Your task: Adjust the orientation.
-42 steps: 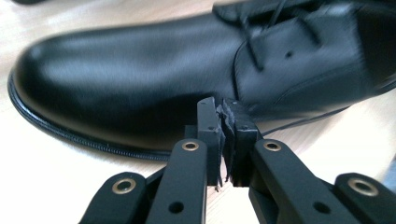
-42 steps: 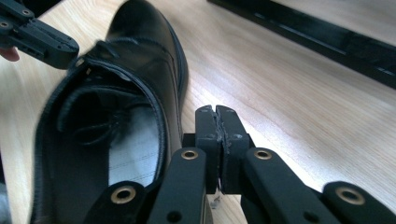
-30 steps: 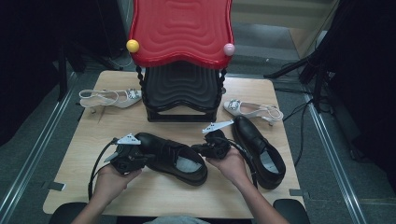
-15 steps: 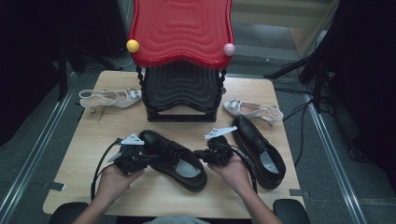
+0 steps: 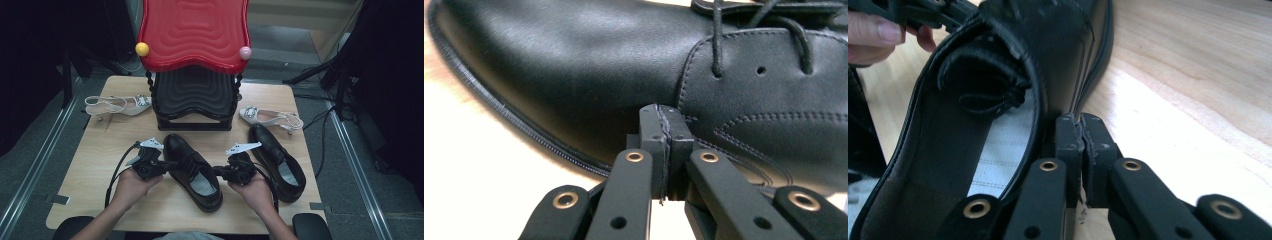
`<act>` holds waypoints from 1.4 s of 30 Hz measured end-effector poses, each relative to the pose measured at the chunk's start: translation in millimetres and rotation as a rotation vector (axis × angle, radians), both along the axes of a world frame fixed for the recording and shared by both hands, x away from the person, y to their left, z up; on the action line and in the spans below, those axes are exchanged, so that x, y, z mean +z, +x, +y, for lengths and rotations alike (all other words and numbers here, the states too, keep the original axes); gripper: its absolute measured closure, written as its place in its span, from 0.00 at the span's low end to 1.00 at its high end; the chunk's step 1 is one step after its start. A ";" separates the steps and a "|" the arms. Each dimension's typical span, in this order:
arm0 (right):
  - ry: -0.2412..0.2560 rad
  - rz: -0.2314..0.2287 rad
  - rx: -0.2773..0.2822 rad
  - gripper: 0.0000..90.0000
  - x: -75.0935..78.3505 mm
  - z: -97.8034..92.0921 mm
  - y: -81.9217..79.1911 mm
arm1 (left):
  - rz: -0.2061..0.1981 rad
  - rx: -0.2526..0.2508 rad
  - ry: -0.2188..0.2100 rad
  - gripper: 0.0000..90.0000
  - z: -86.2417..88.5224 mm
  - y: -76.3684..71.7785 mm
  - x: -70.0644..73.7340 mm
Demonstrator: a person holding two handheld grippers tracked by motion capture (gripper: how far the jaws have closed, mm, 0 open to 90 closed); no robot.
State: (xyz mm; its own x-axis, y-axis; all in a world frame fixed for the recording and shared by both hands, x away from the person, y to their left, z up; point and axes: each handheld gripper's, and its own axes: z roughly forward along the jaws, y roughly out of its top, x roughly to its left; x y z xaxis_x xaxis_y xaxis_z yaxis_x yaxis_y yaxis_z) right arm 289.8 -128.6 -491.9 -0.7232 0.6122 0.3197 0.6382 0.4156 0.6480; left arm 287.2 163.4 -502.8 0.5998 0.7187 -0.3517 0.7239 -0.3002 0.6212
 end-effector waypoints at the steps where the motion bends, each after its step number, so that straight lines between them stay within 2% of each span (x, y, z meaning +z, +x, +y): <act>1: 0.000 0.000 0.000 0.99 0.0 0.0 0.0 | 0.000 0.000 0.000 1.00 0.0 0.0 0.0; 3: 0.006 0.006 -0.012 0.99 0.9 -0.5 1.5 | 0.009 -0.006 -0.006 1.00 -2.1 7.8 -0.3; 7: 0.000 0.006 -0.021 0.99 1.8 0.3 0.4 | 0.002 -0.006 0.006 1.00 -5.3 17.2 1.0; 10: -0.001 0.008 -0.028 0.99 2.1 0.3 -1.0 | 0.017 -0.009 -0.013 1.00 -5.9 22.8 -0.8; 16: -0.004 0.018 -0.037 0.99 2.7 1.9 -4.2 | 0.004 -0.034 0.014 1.00 -9.2 30.6 1.7; 17: -0.006 0.016 -0.034 0.99 2.8 2.0 -4.9 | -0.001 -0.029 0.011 1.00 -9.2 31.8 1.5; 19: -0.008 0.016 -0.037 0.98 2.9 1.3 -5.2 | 0.015 -0.025 -0.012 1.00 -9.4 35.1 -0.2; 27: 0.002 0.022 -0.049 0.97 2.3 0.2 -2.4 | -0.002 -0.031 -0.013 1.00 -9.8 39.6 -0.1; 35: 0.005 0.028 -0.064 0.96 2.2 0.4 -2.3 | -0.002 -0.035 -0.036 1.00 -10.9 44.2 -2.0; 37: 0.006 0.028 -0.065 0.96 2.0 0.0 -2.1 | -0.007 -0.022 -0.045 1.00 -12.0 46.7 -2.0; 42: -0.002 0.024 -0.071 0.94 2.6 -0.1 -2.5 | -0.016 -0.028 -0.038 1.00 -13.6 48.1 -0.9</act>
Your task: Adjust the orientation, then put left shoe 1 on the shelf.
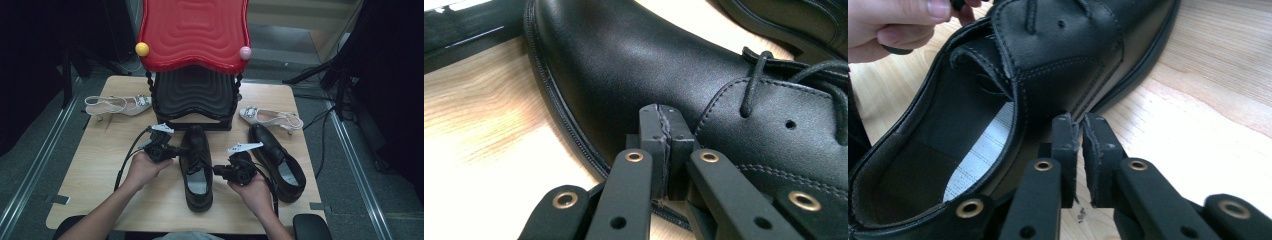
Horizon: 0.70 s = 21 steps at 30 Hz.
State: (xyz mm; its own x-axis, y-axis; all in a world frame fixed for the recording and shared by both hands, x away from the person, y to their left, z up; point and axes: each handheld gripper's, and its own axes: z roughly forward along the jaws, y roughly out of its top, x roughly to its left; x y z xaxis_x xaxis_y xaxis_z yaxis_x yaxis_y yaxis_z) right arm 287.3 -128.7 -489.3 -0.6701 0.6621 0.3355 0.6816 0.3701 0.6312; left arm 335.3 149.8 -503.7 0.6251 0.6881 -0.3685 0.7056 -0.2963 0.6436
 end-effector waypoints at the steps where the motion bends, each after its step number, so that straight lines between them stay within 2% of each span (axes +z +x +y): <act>1: 0.003 0.001 0.000 0.93 0.1 -0.7 0.4 | -0.001 0.008 0.001 1.00 1.2 0.3 0.7; 5: 0.020 0.001 -0.015 0.91 2.5 -4.7 2.0 | 0.000 0.017 -0.016 0.87 5.7 0.0 5.6; 8: 0.030 0.004 -0.031 0.85 7.1 -7.6 1.6 | -0.027 0.016 0.002 0.74 10.0 -6.4 18.4; 9: 0.030 0.004 -0.031 0.85 7.1 -7.6 1.6 | -0.027 0.016 0.002 0.68 10.0 -6.4 18.4; 10: 0.036 0.007 -0.039 0.82 10.5 -8.3 2.4 | -0.018 0.011 -0.001 0.67 12.0 -7.8 22.3; 16: 0.047 0.047 -0.065 0.77 19.4 -7.7 5.5 | 0.014 -0.003 -0.008 0.55 18.1 -10.9 31.5; 17: 0.047 0.052 -0.068 0.77 22.1 -7.8 5.5 | 0.022 -0.016 0.014 0.55 18.2 -11.3 34.5; 19: 0.030 0.059 -0.075 0.77 28.8 -7.4 5.0 | 0.015 -0.021 0.028 0.53 18.3 -11.1 37.6; 21: 0.019 0.066 -0.074 0.75 36.0 -6.1 3.9 | 0.021 -0.022 0.017 0.52 19.0 -10.6 40.5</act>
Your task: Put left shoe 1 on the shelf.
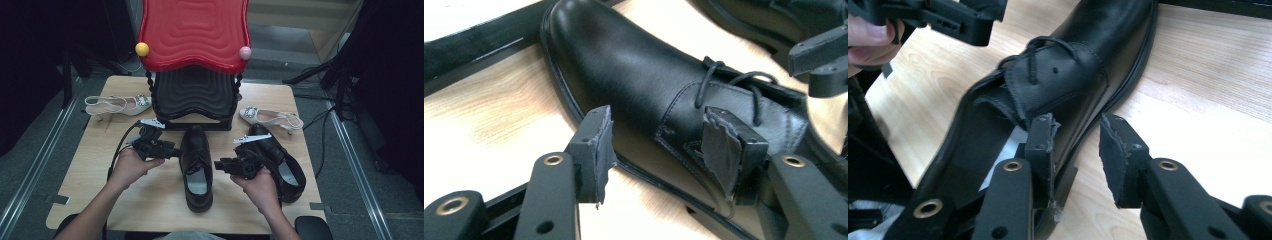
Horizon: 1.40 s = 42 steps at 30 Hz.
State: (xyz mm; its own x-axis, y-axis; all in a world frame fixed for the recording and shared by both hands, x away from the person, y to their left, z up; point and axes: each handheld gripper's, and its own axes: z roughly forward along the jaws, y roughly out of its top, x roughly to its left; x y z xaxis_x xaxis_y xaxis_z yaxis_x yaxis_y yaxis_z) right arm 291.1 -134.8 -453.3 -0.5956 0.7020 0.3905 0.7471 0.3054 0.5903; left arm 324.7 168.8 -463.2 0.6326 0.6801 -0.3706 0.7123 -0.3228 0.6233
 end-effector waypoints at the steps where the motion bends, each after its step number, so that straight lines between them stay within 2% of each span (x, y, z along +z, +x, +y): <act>1: -0.002 0.006 0.000 0.75 3.5 0.6 -0.6 | -0.002 0.000 0.003 0.51 0.4 -0.2 1.8; 5: -0.021 0.030 0.018 0.74 16.1 5.1 -3.5 | -0.012 -0.007 0.014 0.49 2.2 -2.7 10.3; 8: -0.026 0.025 0.068 0.73 26.0 11.5 -7.9 | -0.022 -0.006 0.017 0.49 4.9 -3.0 17.0; 12: -0.056 0.030 0.105 0.74 36.3 24.5 -13.8 | -0.021 -0.003 0.014 0.48 8.2 -0.8 23.1; 16: -0.084 0.097 0.111 0.73 38.3 37.8 -17.0 | -0.031 -0.012 0.015 0.48 11.1 -0.6 28.0; 17: -0.084 0.122 0.110 0.73 38.2 40.9 -17.5 | -0.035 -0.012 0.013 0.48 12.5 -0.8 29.5; 18: -0.084 0.122 0.110 0.73 38.2 40.9 -17.5 | -0.035 -0.012 0.013 0.48 12.5 -0.8 29.5; 19: -0.083 0.158 0.109 0.73 38.3 46.0 -18.2 | -0.035 -0.011 0.011 0.48 13.0 -0.9 30.1; 20: -0.085 0.167 0.108 0.73 38.3 48.2 -18.3 | -0.037 -0.012 0.015 0.48 13.7 -0.9 30.8; 26: -0.106 0.226 0.133 0.72 27.0 70.3 -13.4 | -0.056 0.002 0.005 0.48 19.0 -1.6 36.8; 36: -0.176 0.266 0.170 0.71 2.8 105.4 -7.2 | -0.064 0.021 0.004 0.48 23.6 0.2 39.6; 42: -0.226 0.294 0.143 0.72 -9.8 118.6 -3.2 | -0.063 0.024 0.001 0.48 25.7 0.7 40.0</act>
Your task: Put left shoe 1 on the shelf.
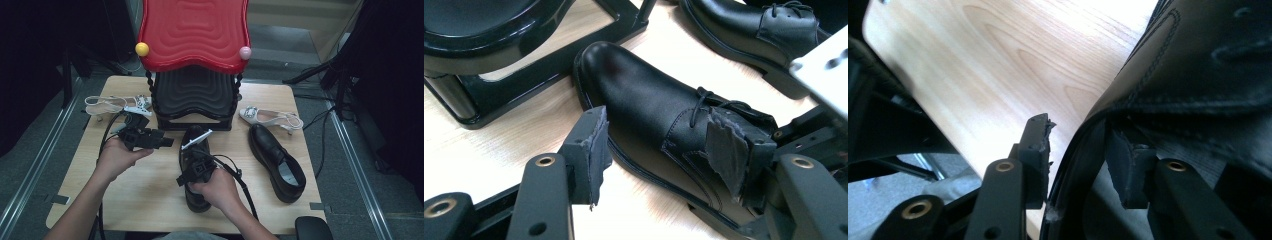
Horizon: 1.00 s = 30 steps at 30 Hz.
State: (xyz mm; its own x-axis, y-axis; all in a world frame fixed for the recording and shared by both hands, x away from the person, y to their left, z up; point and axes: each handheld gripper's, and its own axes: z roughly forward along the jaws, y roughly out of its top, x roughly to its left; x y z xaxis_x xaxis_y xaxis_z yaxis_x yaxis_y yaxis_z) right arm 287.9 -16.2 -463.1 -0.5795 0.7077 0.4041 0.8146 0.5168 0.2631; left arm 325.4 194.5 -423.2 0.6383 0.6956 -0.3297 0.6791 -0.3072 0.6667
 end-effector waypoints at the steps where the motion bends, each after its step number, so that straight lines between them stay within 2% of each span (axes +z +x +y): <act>1: -0.024 -0.007 -0.002 0.73 -4.1 3.3 0.7 | -0.001 0.002 -0.001 0.48 0.7 0.4 -0.1; 3: -0.043 0.007 -0.005 0.72 -8.2 5.9 1.1 | 0.002 0.007 -0.005 0.49 1.2 0.9 -0.3; 6: -0.041 0.005 -0.011 0.72 -11.9 6.8 1.6 | 0.002 0.008 -0.005 0.50 2.1 1.2 -0.2; 8: -0.050 -0.016 -0.007 0.72 -13.2 7.7 -0.1 | 0.001 0.011 -0.006 0.50 2.5 1.8 -0.2; 11: -0.058 -0.017 -0.010 0.75 -14.0 8.6 0.2 | 0.009 0.002 -0.004 0.53 1.8 1.9 0.4; 16: -0.051 -0.006 -0.012 0.85 -15.2 4.5 3.2 | -0.004 -0.007 0.007 0.61 0.8 2.0 3.2; 20: -0.030 0.011 -0.020 0.89 -15.1 0.1 5.6 | -0.018 -0.014 0.003 0.70 0.7 1.3 4.9; 21: -0.002 0.017 -0.016 0.91 -15.4 -4.9 8.0 | -0.022 -0.017 -0.003 0.72 1.0 1.0 6.4; 22: -0.002 0.017 -0.016 0.91 -15.4 -4.9 8.0 | -0.022 -0.017 -0.003 0.75 1.0 1.0 6.4; 23: 0.020 0.039 -0.027 0.92 -13.5 -10.2 8.9 | -0.022 -0.022 -0.005 0.76 1.0 2.0 8.2; 24: 0.038 0.037 -0.021 0.93 -13.0 -13.8 10.0 | -0.022 -0.024 -0.008 0.77 0.8 2.9 9.4; 26: 0.046 0.043 -0.026 0.94 -11.7 -16.9 10.5 | -0.023 -0.028 -0.005 0.81 0.4 3.9 11.0; 27: 0.061 0.050 -0.028 0.96 -7.6 -25.1 11.4 | -0.044 -0.030 -0.007 0.83 -0.9 5.1 15.7; 30: 0.083 0.044 -0.020 0.97 -3.8 -36.3 13.1 | -0.054 -0.039 -0.010 0.85 -2.5 8.2 23.8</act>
State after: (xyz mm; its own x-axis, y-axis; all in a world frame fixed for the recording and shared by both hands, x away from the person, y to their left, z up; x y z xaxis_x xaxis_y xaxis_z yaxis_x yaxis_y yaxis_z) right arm 301.0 -52.5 -466.9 -0.5458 0.6821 0.4866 0.8364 0.4780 0.2681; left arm 333.6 192.0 -399.4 0.6820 0.6666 -0.3009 0.6297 -0.3259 0.7052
